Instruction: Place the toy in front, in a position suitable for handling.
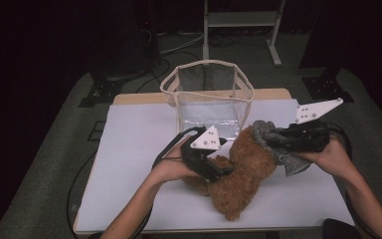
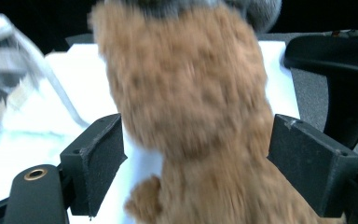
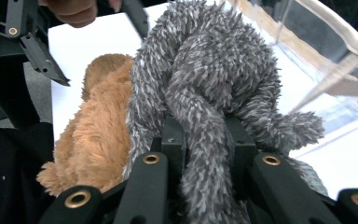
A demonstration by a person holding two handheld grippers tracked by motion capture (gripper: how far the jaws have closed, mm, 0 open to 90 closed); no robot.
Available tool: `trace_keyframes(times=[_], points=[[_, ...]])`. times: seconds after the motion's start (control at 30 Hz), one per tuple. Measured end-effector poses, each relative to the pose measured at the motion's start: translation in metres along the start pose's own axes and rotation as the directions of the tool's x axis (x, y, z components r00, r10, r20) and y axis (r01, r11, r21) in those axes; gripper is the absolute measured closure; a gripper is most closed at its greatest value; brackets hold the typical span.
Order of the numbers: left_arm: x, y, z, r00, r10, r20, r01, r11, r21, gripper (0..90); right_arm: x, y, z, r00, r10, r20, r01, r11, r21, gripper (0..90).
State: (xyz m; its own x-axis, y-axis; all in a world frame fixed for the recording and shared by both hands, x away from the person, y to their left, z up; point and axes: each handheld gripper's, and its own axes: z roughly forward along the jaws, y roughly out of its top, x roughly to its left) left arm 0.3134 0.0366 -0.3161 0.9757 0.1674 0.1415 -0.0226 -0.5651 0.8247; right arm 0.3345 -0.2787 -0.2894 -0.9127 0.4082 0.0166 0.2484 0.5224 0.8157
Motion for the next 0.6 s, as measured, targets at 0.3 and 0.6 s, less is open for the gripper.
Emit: trace_keyframes(times=[0.3,0.6], points=[[0.008,-0.042,-0.003,0.9967,-0.074,0.033,0.075,0.9968,-0.029,17.5,-0.007,-0.013,-0.006,0.9994,0.032,0.009,-0.032,0.999,-0.006,73.7],[0.025,-0.069,0.007,0.9726,-0.195,0.126,0.204,0.9771,-0.061,47.9,-0.012,-0.035,-0.016,0.9967,0.079,0.017,-0.079,0.997,-0.013,73.6]])
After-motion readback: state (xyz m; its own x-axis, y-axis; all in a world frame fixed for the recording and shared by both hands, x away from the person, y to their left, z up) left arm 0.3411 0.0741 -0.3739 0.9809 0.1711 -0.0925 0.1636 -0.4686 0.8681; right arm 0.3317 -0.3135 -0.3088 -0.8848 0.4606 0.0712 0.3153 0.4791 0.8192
